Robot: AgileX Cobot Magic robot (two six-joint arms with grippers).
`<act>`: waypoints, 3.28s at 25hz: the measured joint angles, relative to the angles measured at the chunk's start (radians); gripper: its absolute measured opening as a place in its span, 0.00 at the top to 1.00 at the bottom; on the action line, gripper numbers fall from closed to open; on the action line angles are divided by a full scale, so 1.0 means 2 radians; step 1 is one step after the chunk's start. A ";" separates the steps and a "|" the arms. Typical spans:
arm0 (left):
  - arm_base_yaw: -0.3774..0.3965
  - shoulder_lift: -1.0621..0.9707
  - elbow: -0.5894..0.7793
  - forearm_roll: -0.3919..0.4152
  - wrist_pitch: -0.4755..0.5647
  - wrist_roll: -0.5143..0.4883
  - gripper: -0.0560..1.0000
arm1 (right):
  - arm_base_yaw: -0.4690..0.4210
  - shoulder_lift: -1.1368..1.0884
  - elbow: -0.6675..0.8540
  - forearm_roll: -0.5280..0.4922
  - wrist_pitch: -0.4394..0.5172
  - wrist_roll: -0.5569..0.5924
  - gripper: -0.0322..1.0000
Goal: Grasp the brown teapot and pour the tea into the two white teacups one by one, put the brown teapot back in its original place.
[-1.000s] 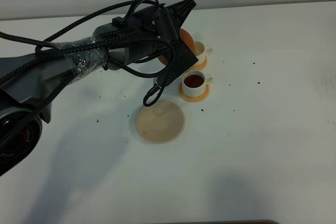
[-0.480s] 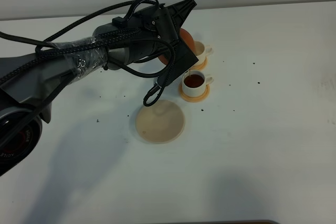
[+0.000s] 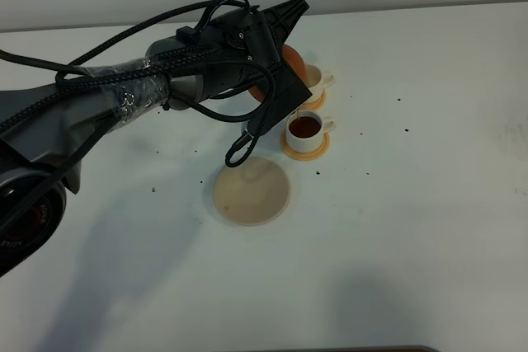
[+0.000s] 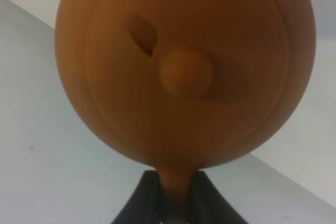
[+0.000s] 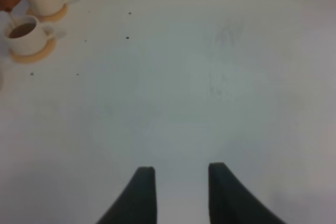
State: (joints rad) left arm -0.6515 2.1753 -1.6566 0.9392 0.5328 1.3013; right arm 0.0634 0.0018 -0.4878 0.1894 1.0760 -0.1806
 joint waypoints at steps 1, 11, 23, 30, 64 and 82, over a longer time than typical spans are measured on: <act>0.000 0.000 0.000 0.000 0.000 0.000 0.84 | 0.000 0.000 0.000 0.000 0.000 0.000 0.74; 0.000 0.000 0.000 -0.049 0.019 0.000 0.84 | 0.000 0.000 0.000 0.000 0.000 0.000 0.74; 0.011 -0.037 0.000 -0.092 0.067 -0.076 0.84 | 0.000 0.000 0.000 0.000 0.000 0.000 0.74; 0.026 -0.064 0.000 -0.173 0.153 -0.107 0.84 | 0.000 0.000 0.000 0.000 0.000 0.000 0.74; 0.081 -0.071 0.038 -0.290 0.123 -0.268 0.84 | 0.000 0.000 0.001 0.000 0.000 0.000 0.74; 0.109 -0.023 -0.016 -0.228 0.042 -0.153 0.84 | 0.000 0.000 0.001 0.000 0.000 0.000 0.74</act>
State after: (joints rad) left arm -0.4337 2.1293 -1.6884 0.4827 0.6176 0.9944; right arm 0.0634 0.0018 -0.4866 0.1894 1.0760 -0.1806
